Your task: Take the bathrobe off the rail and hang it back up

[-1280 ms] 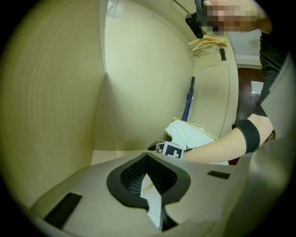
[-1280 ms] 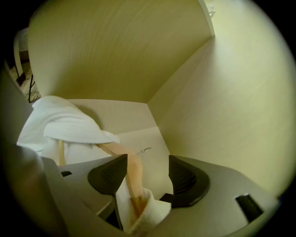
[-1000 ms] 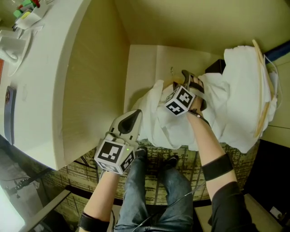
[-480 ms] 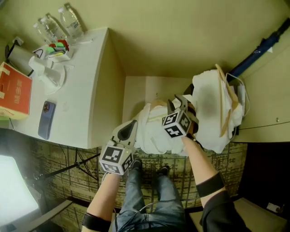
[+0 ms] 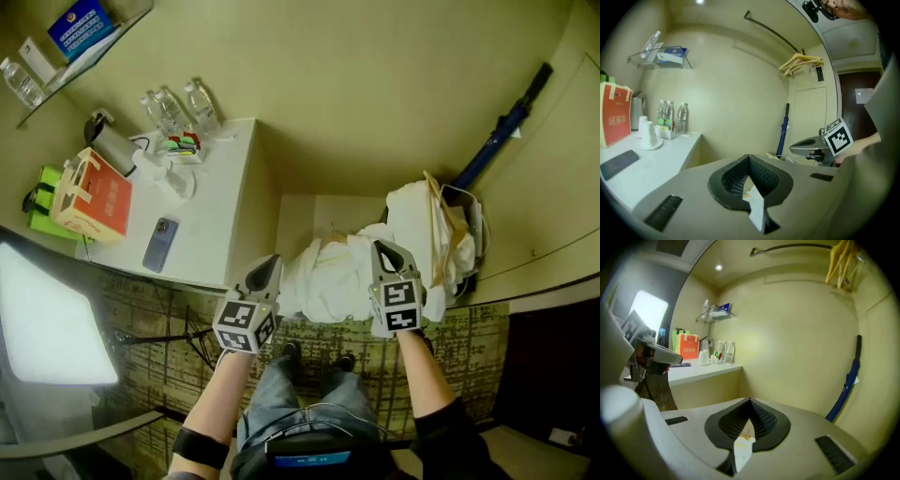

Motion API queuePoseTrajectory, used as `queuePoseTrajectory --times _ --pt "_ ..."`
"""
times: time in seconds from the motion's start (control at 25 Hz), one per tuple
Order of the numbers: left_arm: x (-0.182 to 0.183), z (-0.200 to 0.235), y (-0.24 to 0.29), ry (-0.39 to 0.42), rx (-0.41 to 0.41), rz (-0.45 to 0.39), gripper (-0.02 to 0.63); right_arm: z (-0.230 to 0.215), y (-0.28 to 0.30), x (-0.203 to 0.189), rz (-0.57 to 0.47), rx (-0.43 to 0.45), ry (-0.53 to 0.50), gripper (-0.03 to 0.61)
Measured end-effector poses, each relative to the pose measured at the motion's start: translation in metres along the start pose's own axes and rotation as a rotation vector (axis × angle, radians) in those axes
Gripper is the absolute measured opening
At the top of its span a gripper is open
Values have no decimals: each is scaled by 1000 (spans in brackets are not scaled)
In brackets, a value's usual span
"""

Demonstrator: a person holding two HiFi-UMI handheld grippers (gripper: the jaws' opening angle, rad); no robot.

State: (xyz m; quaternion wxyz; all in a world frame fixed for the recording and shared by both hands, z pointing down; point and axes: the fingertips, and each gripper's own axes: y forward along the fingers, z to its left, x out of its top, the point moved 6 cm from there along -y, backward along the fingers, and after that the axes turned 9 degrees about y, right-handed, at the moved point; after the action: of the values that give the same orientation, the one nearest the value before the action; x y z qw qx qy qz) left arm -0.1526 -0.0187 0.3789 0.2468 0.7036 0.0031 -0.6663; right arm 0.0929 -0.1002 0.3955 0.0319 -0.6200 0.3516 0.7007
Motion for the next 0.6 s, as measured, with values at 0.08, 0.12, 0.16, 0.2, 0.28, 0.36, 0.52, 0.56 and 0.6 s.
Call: queuePoseTrajectory --times 0.08,0.12,0.16,0.2,0.28,0.36,0.52,0.56,0.6 --pt "12 -2 -16 20 -5 10 3 -1 -26 9 -23 -7 46 23" --pt "17 -2 -23 28 -10 9 3 -1 -38 13 -34 -13 59 23" --pt "23 0 -29 33 -13 4 3 0 -49 17 -47 -20 68 23" --pt "28 3 -34 36 -17 -5 3 1 -59 21 -60 -28 76 23" --pt "36 10 -46 32 -17 -30 3 7 -77 23 -77 -42 95 23" --pt "40 16 -59 28 -9 -54 3 15 -94 22 -92 -51 122 23" --pt "46 24 -74 38 -19 -77 3 25 -126 15 -111 -90 135 23" --pt "45 26 -80 40 -24 -77 3 28 -132 9 -104 -105 140 23" --pt "43 30 -85 40 -27 -75 3 31 -138 4 -96 -119 147 23"
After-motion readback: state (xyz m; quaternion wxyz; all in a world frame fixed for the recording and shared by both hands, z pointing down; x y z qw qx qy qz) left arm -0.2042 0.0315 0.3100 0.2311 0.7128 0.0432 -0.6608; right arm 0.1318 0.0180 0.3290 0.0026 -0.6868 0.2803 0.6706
